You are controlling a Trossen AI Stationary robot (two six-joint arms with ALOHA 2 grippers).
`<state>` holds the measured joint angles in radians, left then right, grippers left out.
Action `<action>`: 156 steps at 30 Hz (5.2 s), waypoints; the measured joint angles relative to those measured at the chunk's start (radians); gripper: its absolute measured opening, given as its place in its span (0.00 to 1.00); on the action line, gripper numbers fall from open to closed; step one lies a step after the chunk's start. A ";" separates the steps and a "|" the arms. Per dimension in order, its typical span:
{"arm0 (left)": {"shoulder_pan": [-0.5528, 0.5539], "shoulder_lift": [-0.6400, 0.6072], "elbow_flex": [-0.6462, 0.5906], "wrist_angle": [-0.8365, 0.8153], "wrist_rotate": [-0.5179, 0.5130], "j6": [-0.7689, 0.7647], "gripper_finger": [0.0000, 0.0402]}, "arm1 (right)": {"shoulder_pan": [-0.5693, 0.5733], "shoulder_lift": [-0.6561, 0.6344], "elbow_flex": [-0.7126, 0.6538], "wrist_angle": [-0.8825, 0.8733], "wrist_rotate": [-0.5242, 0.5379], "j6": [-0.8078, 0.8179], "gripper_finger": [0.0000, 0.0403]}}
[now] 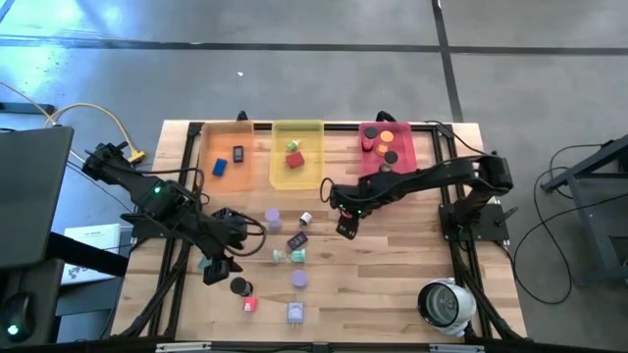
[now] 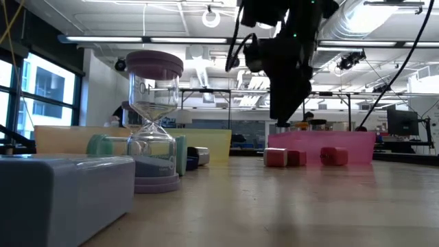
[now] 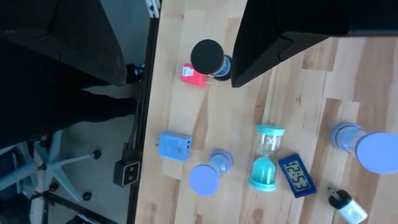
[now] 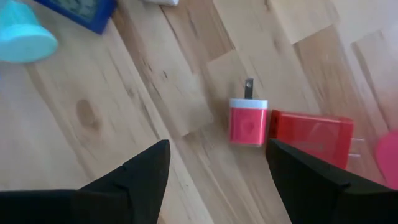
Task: Pick & Place Office items
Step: Put the pink charger adapter into the yellow bin
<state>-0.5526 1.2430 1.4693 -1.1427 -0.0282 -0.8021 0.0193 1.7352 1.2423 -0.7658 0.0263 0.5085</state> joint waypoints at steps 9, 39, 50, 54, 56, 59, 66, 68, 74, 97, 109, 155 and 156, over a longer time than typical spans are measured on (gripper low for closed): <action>0.000 -0.001 0.000 -0.002 0.004 0.017 0.70 | -0.015 0.093 0.000 0.089 0.050 -0.007 0.64; 0.000 -0.002 0.000 -0.005 0.031 -0.030 0.70 | -0.051 0.121 0.000 0.073 0.075 -0.119 0.64; 0.000 -0.002 0.000 0.011 0.031 -0.037 0.70 | -0.045 0.164 0.001 0.077 0.053 -0.143 0.64; 0.000 -0.002 0.000 0.018 0.029 -0.038 0.70 | -0.033 0.187 -0.001 0.060 0.049 -0.144 0.64; 0.000 -0.002 0.000 0.018 0.027 -0.041 0.70 | -0.026 0.198 0.002 0.067 0.046 -0.144 0.64; 0.000 -0.002 0.000 0.024 0.027 -0.042 0.70 | -0.022 0.217 0.002 0.062 0.045 -0.152 0.64; 0.000 -0.002 0.000 0.030 0.025 -0.044 0.70 | -0.019 0.225 0.003 0.076 0.009 -0.166 0.51; 0.000 -0.002 0.000 0.033 0.020 -0.044 0.70 | -0.020 0.225 0.003 0.076 -0.010 -0.166 0.43; 0.000 -0.002 0.000 0.050 -0.011 -0.044 0.70 | -0.016 0.222 0.003 0.071 -0.023 -0.173 0.30; 0.003 0.022 0.000 0.095 -0.662 0.047 0.70 | 0.101 -0.119 0.259 -0.018 0.079 -0.227 0.30; 0.100 0.034 0.000 0.155 -1.001 0.345 0.70 | 0.078 -0.236 0.258 0.168 -0.087 -0.252 0.30; 0.617 0.139 0.000 0.574 0.267 1.543 0.70 | -0.112 -0.170 0.259 0.225 -0.427 -0.214 0.30; 0.618 0.142 0.000 0.576 0.267 1.548 0.70 | -0.113 -0.170 0.259 0.225 -0.427 -0.214 0.30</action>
<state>0.0654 1.3855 1.4696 -0.5671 0.2385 0.7461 -0.0937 1.5650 1.5017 -0.5411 -0.4011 0.2947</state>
